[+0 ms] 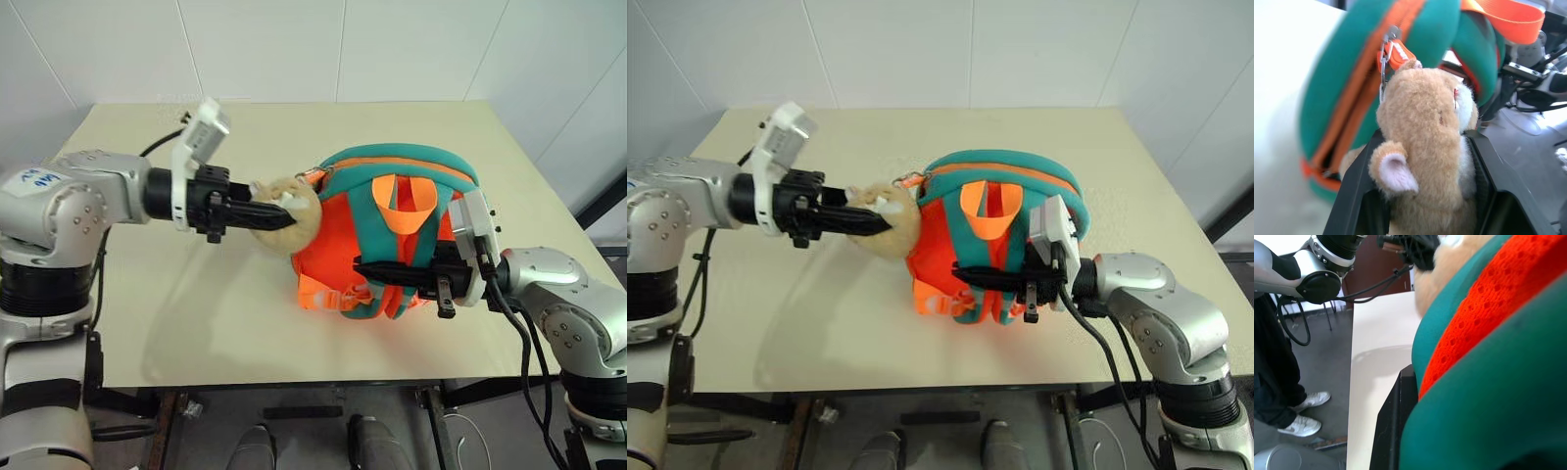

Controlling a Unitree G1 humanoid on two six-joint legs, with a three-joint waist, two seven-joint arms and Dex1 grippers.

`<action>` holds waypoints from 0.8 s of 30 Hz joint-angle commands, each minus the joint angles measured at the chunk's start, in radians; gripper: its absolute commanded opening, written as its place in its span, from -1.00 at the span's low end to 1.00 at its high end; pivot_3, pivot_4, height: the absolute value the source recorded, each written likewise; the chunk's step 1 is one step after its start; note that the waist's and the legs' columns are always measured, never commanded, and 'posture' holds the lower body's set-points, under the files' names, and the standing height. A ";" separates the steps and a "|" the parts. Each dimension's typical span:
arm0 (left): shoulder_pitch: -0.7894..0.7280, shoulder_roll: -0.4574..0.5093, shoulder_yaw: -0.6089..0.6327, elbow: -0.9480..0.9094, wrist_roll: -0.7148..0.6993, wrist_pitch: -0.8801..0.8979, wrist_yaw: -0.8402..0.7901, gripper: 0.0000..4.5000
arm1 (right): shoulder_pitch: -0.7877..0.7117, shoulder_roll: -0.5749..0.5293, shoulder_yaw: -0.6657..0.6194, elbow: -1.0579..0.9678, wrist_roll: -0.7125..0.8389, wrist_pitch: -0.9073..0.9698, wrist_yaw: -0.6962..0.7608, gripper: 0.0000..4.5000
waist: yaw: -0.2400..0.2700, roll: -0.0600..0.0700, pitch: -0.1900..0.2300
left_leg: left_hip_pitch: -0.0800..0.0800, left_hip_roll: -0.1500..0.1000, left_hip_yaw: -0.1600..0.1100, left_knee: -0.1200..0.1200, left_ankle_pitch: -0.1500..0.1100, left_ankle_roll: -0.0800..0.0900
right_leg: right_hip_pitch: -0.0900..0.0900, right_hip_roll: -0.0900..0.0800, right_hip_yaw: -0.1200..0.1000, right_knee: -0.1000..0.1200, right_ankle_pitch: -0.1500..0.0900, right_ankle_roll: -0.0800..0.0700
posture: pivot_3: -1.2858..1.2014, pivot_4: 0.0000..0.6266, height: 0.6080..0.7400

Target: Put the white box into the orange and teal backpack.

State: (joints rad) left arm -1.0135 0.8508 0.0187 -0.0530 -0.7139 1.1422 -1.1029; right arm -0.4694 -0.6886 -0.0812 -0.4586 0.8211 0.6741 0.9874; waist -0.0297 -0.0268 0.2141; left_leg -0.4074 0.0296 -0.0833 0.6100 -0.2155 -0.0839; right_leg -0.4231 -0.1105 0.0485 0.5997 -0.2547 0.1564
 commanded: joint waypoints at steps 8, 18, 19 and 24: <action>-0.047 0.083 -0.131 0.289 0.199 -0.197 -0.115 -0.34 | 0.021 0.006 -0.044 -0.054 0.036 -0.035 -0.029 -1.00 | 0.000 0.000 0.000 | 0.000 0.000 0.001 0.000 0.000 0.000 | 0.000 0.000 0.000 0.000 -0.002 -0.003 | 0.03 -0.52 1.00; -0.065 -0.042 -0.357 0.546 0.444 -0.396 -0.181 -0.34 | 0.029 -0.006 -0.035 -0.069 0.059 -0.008 -0.059 -1.00 | 0.002 0.000 0.000 | 0.000 0.000 0.002 0.000 0.000 0.001 | 0.000 0.000 0.002 0.000 -0.004 -0.008 | 0.03 -0.52 1.00; -0.061 -0.058 -0.365 0.554 0.455 -0.400 -0.183 -0.34 | 0.030 -0.006 -0.036 -0.073 0.061 -0.004 -0.064 -1.00 | 0.002 0.000 0.000 | 0.000 0.000 0.002 0.000 0.000 0.001 | 0.000 0.000 0.002 0.000 -0.004 -0.008 | 0.03 -0.52 1.00; -0.021 -0.126 -0.431 0.595 0.551 -0.432 -0.155 -0.34 | 0.044 -0.016 -0.035 -0.086 0.056 0.007 -0.079 -1.00 | 0.001 0.000 0.000 | 0.001 0.000 0.003 0.000 -0.001 0.002 | 0.000 0.000 0.002 0.001 -0.004 -0.006 | 0.03 -0.52 1.00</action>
State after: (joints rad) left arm -1.0541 0.7197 -0.3859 0.5152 -0.2238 0.7218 -1.2781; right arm -0.4231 -0.6904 -0.0868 -0.5080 0.8560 0.6846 0.9114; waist -0.0288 -0.0270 0.2140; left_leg -0.4066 0.0298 -0.0804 0.6101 -0.2166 -0.0819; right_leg -0.4232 -0.1104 0.0509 0.6003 -0.2576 0.1511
